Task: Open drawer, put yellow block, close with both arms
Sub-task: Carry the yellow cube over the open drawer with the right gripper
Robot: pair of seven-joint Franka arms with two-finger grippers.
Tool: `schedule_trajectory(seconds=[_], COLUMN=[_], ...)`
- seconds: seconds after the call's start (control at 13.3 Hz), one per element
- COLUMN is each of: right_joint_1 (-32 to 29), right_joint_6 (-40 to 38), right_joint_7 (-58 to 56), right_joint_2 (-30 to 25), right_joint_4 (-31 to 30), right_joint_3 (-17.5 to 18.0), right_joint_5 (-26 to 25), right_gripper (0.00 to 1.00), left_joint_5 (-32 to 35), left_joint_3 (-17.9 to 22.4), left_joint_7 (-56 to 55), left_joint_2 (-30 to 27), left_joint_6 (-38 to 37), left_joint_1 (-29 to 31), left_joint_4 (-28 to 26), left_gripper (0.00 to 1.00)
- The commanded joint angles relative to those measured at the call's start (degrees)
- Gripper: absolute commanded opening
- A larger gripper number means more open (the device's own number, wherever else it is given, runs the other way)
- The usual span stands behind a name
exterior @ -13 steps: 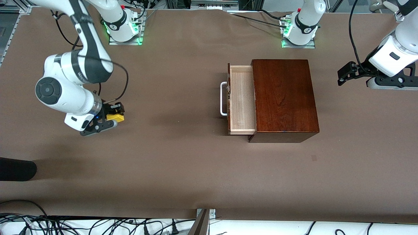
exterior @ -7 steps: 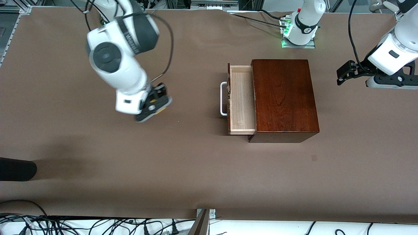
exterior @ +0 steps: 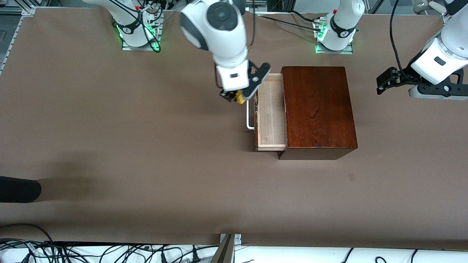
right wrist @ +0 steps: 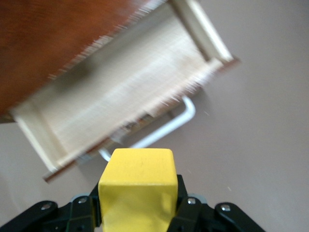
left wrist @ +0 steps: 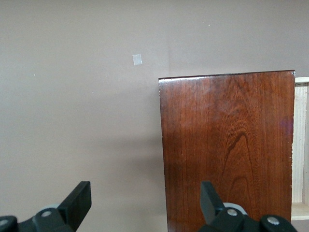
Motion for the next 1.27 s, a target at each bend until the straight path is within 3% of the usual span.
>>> schedule_trajectory(seconds=[0.0, 0.22, 0.75, 1.2], right_joint_1=[4.6, 7.9, 10.1, 10.1], right_joint_6=[0.9, 3.5, 8.1, 9.3], right_joint_7=[-0.9, -4.7, -10.0, -15.5], right_joint_2=[6.5, 9.1, 14.5, 17.4], right_joint_4=[7.2, 7.3, 7.4, 7.4], right_joint_3=[-0.8, -0.8, -0.8, -1.4], right_joint_5=[-1.7, -7.6, -11.2, -11.5], right_gripper=[0.0, 0.0, 0.0, 0.0], left_joint_5=[-0.5, -0.4, -0.2, -0.1], left_joint_3=[-0.5, -0.6, -1.2, -1.2], left_joint_7=[0.5, 0.4, 0.7, 0.9], left_joint_2=[1.0, 1.0, 1.0, 1.0], left_joint_6=[-1.3, -1.4, -1.3, -1.3], left_joint_1=[0.1, 0.1, 0.2, 0.2], left_joint_4=[2.1, 2.1, 2.1, 2.1], left_gripper=[1.0, 1.0, 1.0, 1.0])
